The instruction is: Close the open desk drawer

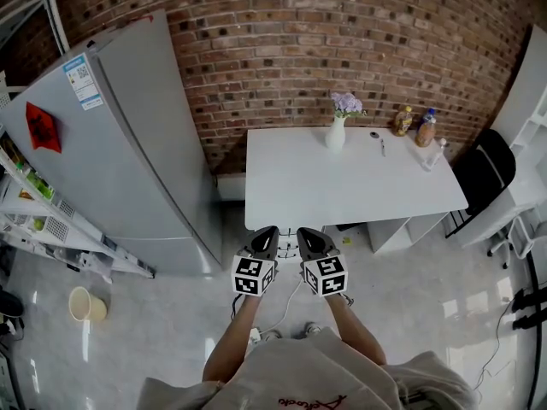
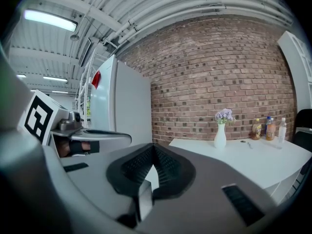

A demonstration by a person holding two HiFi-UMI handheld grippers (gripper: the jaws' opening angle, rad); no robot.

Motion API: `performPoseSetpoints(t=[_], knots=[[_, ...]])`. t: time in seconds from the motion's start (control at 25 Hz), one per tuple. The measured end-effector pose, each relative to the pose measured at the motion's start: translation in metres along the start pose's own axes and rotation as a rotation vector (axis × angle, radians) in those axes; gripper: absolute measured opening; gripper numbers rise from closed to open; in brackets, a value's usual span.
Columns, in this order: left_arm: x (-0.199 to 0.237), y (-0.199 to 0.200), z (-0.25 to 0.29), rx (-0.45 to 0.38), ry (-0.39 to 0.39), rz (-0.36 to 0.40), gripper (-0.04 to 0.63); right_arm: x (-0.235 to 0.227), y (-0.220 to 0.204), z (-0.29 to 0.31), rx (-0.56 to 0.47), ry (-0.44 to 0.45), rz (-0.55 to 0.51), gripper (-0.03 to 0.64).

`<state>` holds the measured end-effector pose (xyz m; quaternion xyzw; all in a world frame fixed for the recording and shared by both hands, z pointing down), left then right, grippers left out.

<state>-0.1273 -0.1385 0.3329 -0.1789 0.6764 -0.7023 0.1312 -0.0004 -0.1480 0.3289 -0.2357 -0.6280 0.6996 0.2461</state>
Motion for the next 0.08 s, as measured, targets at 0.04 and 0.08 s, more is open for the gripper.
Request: performPoseSetpoints(t=[0.04, 0.08], knots=[[0.0007, 0.0004, 0.0009, -0.001, -0.001, 0.001, 0.012, 0.0002, 0.0004, 0.0014, -0.001, 0.001, -0.002, 0.017], [0.0015, 0.0009, 0.0018, -0.002, -0.002, 0.003, 0.012, 0.0004, 0.0008, 0.003, -0.002, 0.003, -0.005, 0.017]])
Point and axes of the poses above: the fingertips, and each gripper's own axes: z forward along the fingers, x to its left, y out of its top, the point moved 6 cm from there along -z, backward along the fingers, and after that the axes turned 5 degrees about -x, right-handed, at the moved point
